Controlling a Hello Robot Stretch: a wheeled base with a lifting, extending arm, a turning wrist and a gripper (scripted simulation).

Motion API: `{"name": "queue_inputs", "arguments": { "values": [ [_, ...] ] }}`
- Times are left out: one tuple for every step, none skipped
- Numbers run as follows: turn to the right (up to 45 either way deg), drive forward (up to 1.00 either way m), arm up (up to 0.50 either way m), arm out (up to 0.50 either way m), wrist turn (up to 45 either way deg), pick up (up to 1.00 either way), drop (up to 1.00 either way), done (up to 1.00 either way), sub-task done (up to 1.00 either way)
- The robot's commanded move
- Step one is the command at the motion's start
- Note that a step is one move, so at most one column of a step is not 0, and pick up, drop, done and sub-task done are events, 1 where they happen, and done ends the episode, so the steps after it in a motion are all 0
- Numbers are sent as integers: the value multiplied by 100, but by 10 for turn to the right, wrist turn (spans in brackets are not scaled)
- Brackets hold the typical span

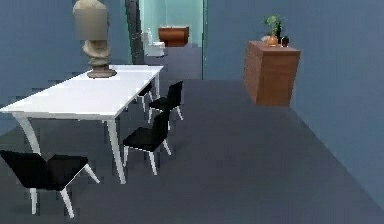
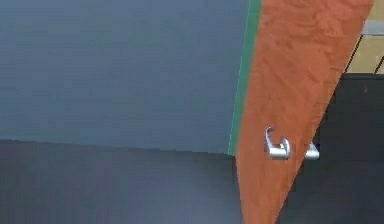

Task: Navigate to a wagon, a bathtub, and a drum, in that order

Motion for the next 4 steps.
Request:
{"name": "queue_inputs", "arguments": {
  "values": [
    [120,0,0,0,0,0,0,0,0],
    [0,100,0,0,0,0,0,0,0],
    [0,35,0,0,0,0,0,0,0],
    [-60,0,0,0,0,0,0,0,0]
  ]
}}
